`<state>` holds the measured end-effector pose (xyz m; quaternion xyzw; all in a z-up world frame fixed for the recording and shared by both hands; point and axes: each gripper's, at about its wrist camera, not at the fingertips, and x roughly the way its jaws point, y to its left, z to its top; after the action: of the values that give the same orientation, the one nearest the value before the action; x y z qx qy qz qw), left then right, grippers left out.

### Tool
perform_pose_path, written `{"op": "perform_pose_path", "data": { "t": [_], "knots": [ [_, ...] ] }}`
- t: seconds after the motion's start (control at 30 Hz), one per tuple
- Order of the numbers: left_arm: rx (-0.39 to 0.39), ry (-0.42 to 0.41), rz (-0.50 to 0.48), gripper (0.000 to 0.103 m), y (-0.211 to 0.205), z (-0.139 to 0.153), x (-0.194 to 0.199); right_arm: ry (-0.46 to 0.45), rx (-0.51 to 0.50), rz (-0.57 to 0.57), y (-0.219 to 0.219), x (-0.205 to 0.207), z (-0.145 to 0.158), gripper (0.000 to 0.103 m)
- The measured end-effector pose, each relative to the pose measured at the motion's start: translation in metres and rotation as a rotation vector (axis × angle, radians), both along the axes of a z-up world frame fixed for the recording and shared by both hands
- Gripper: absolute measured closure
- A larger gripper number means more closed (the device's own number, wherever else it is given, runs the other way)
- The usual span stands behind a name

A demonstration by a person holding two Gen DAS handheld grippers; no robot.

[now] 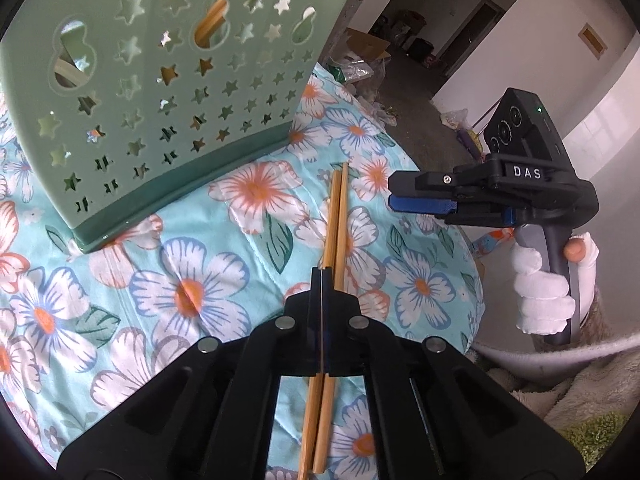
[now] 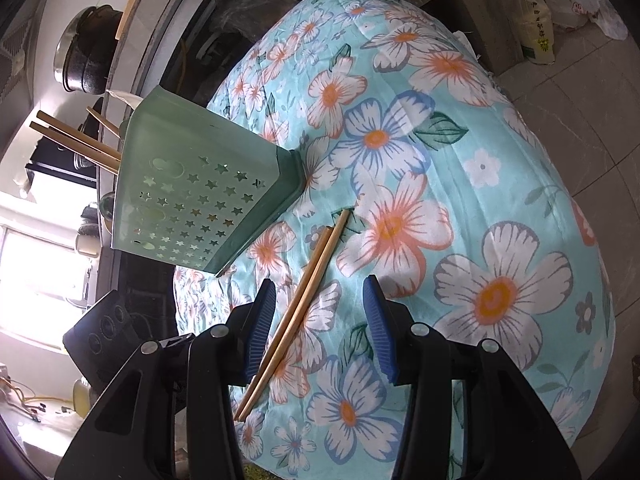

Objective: Organize utensils
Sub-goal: 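Close the left tool on one chopstick while the right tool hovers beside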

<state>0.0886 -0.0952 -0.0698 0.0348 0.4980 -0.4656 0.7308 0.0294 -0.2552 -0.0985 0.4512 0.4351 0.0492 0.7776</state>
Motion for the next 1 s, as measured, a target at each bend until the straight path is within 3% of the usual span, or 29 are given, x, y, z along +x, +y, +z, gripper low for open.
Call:
{"op": "perform_pose_path", "data": {
  "t": [0.2, 0.27, 0.33, 0.53, 0.77, 1.0],
  "knots": [
    [0.038, -0.003, -0.02, 0.102, 0.0, -0.003, -0.002, 0.001, 0.007, -0.002, -0.001, 0.0, -0.001, 0.058],
    [0.05, 0.007, -0.027, 0.09, -0.002, -0.007, -0.004, 0.001, 0.008, -0.003, -0.001, 0.0, -0.001, 0.058],
    [0.055, 0.02, -0.029, 0.086, -0.005, -0.011, -0.004, 0.001, 0.011, -0.002, -0.001, 0.0, -0.001, 0.058],
    [0.042, 0.062, -0.016, 0.087, -0.006, -0.02, -0.001, -0.001, 0.012, -0.001, 0.0, 0.0, -0.001, 0.058],
    [0.0, 0.088, -0.008, 0.103, -0.002, -0.02, 0.003, 0.001, 0.018, -0.002, -0.001, 0.0, -0.002, 0.058],
    [-0.028, 0.064, -0.003, 0.103, 0.002, -0.011, 0.002, 0.001, 0.018, -0.001, 0.0, 0.0, -0.003, 0.058]
  ]
}}
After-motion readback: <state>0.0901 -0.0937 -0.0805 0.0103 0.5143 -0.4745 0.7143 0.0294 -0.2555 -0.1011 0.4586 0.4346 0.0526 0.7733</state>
